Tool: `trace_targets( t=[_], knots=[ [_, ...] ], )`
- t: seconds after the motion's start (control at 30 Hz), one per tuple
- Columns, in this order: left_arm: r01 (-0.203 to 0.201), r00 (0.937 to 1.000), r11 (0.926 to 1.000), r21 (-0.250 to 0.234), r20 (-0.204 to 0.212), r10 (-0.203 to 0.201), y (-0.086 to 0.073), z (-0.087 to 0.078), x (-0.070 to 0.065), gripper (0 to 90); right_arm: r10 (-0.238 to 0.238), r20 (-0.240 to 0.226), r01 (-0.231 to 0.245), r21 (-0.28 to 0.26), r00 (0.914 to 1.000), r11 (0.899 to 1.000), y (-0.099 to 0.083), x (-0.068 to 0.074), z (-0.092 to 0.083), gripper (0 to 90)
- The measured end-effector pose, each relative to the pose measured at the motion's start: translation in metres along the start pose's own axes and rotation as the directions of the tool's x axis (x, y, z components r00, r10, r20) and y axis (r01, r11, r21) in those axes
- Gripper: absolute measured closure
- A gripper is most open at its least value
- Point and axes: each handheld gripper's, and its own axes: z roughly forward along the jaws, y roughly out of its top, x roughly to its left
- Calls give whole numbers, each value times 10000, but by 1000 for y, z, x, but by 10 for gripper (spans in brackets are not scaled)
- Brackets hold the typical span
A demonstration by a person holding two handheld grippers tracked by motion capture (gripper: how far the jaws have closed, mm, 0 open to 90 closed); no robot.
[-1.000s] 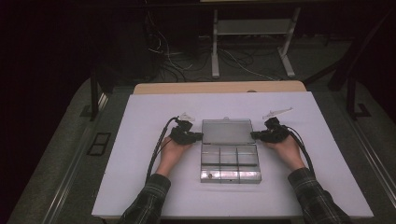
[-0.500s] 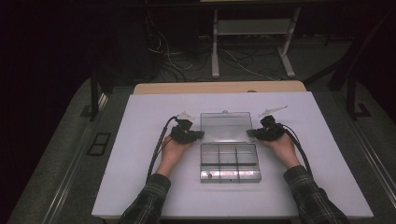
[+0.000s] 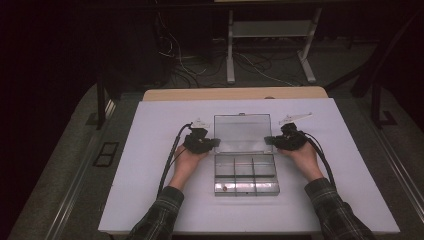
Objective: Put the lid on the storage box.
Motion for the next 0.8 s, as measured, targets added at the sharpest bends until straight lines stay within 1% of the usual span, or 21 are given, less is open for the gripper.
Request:
trace_targets(
  t=[0.2, 0.3, 0.4, 0.43, 0.6, 0.8],
  knots=[
    [-32, 10000, 9998, -174, -34, 31, 1, -2, 1, 889, -49, 17, 50, -184, 10000, 9998, 1, 1, -2, 894],
    [134, 9998, 9992, -373, 116, -130, 2, -4, 1, 889, -38, -26, 37, -376, 10000, 9993, 2, 1, -4, 894],
    [108, 9999, 9988, -481, 137, -101, 3, -6, 1, 889, -27, -111, 21, -575, 9999, 9983, 4, 2, -7, 894],
    [167, 9998, 9984, -534, 146, -160, 4, -6, 1, 889, -68, -126, 59, -642, 9999, 9979, 4, 2, -8, 894],
    [150, 9997, 9975, -687, 180, -138, 6, -9, 0, 889, -44, -136, 33, -799, 9999, 9968, 5, 3, -11, 894],
    [106, 9997, 9955, -937, 211, -87, 10, -15, -2, 889, -177, -190, 154, -1118, 9997, 9936, 8, 5, -17, 893]
  ],
)
